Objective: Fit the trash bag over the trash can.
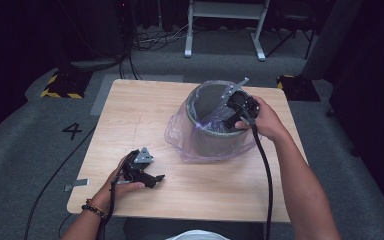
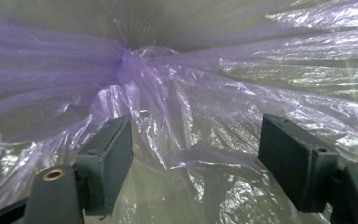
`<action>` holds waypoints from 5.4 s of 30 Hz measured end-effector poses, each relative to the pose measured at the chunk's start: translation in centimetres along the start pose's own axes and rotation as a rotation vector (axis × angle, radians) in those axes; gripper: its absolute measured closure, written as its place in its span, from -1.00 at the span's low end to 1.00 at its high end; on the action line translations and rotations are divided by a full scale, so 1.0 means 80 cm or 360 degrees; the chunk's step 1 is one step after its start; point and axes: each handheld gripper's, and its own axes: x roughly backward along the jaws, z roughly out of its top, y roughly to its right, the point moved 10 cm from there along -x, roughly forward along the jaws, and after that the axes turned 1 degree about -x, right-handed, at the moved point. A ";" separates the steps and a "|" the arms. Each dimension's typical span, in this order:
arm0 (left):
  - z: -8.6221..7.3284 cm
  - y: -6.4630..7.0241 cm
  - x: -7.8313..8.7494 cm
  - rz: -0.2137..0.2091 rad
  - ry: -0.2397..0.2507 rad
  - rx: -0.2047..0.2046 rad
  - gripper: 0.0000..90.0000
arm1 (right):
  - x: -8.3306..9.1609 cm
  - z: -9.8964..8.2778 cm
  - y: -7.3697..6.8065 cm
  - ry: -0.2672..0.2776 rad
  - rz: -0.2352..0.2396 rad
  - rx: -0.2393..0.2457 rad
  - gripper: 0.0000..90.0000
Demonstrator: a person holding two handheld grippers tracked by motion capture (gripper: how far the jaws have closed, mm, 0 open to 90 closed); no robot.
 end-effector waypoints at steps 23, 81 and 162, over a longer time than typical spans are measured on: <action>0.000 0.000 0.000 -0.0003 0.0000 -0.0002 -0.72 | 0.003 -0.005 0.000 -0.0021 0.0042 -0.0117 -0.42; 0.000 0.000 0.000 -0.0004 0.0000 -0.0002 -0.72 | 0.108 -0.026 -0.020 0.0633 0.0078 0.0006 -0.50; 0.000 0.000 0.000 -0.0004 0.0000 -0.0001 -0.72 | 0.026 -0.190 -0.058 0.0388 -0.0089 0.0043 -0.51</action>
